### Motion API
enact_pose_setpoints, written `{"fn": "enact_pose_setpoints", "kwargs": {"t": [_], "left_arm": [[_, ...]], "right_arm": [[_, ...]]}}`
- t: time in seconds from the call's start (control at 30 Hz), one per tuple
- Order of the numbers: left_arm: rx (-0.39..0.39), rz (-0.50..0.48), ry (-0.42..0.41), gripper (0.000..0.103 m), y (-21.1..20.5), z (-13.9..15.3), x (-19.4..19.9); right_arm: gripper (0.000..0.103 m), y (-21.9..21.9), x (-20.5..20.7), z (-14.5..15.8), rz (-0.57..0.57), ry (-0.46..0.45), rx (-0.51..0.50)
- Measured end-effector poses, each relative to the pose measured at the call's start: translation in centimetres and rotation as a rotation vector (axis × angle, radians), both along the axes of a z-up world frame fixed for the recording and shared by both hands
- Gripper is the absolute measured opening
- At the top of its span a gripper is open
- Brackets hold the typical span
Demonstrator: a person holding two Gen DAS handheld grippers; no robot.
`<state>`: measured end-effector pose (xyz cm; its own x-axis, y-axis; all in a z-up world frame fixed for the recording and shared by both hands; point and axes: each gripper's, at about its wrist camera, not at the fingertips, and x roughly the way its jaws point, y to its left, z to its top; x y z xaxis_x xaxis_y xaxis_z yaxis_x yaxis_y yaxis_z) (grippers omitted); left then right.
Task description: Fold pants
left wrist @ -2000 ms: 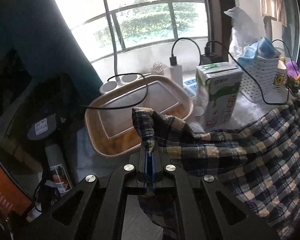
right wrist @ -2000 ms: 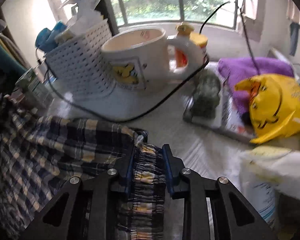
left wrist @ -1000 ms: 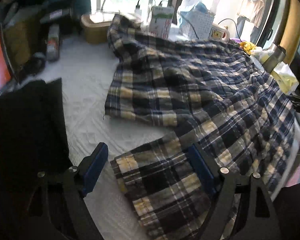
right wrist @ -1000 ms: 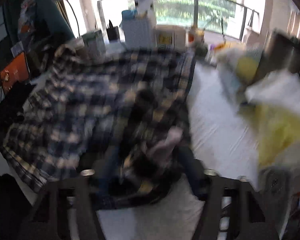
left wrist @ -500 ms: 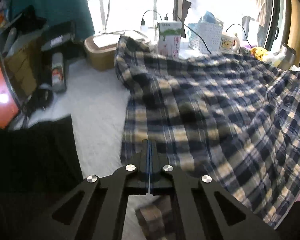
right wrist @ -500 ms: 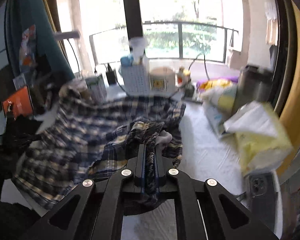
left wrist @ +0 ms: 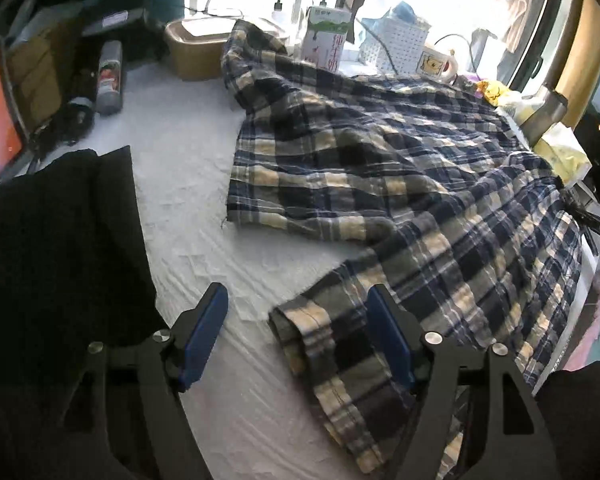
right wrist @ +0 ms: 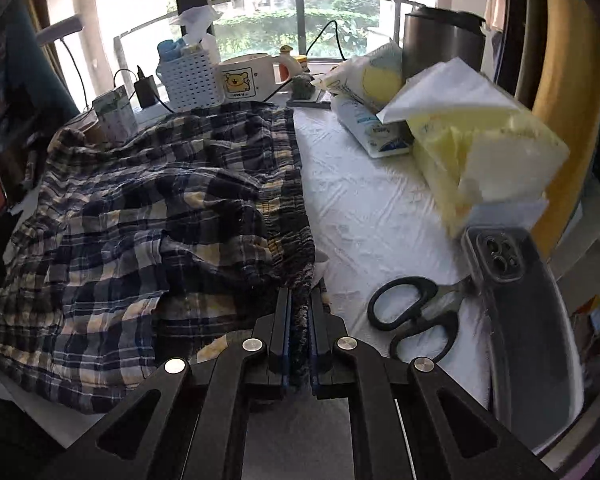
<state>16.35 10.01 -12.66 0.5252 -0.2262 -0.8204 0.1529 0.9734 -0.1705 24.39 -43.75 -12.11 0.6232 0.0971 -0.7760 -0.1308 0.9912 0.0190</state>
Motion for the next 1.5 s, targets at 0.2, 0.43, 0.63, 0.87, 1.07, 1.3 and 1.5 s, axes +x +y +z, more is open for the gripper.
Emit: {"fn": "enact_pose_setpoints", "kwargs": {"t": [0.2,0.43,0.63,0.87,1.07,1.3,1.5], "left_arm": [[0.04,-0.015,-0.03,0.009,-2.0,0.1,-1.1],[0.012,0.053,-0.14,0.006,-0.6,3.4,-0.7],[0.059,0.054,-0.253,0.006,0.2,7.4,3.1],[0.06,0.077,-0.155,0.028,2.1,4.3,10.3],[0.015,0.078,-0.132,0.067,4.4,3.9,6.4],[0.02,-0.007,-0.073,0.074,3.4,1.9,-2.8],[-0.007,-0.025,-0.074,0.076,0.6,0.2,-4.1]], "right_arm": [[0.007,0.2,-0.1,-0.1,0.01,-0.008,0.006],[0.007,0.7,-1.2,1.1,0.025,-0.042,0.059],[0.007,1.7,-2.1,4.2,0.052,-0.099,0.15],[0.007,2.4,1.1,3.3,0.06,-0.102,0.138],[0.007,2.0,4.7,1.8,0.027,-0.071,0.165],[0.008,2.0,4.4,0.9,0.048,-0.046,0.146],[0.022,1.2,2.6,1.4,0.054,-0.07,0.11]]}}
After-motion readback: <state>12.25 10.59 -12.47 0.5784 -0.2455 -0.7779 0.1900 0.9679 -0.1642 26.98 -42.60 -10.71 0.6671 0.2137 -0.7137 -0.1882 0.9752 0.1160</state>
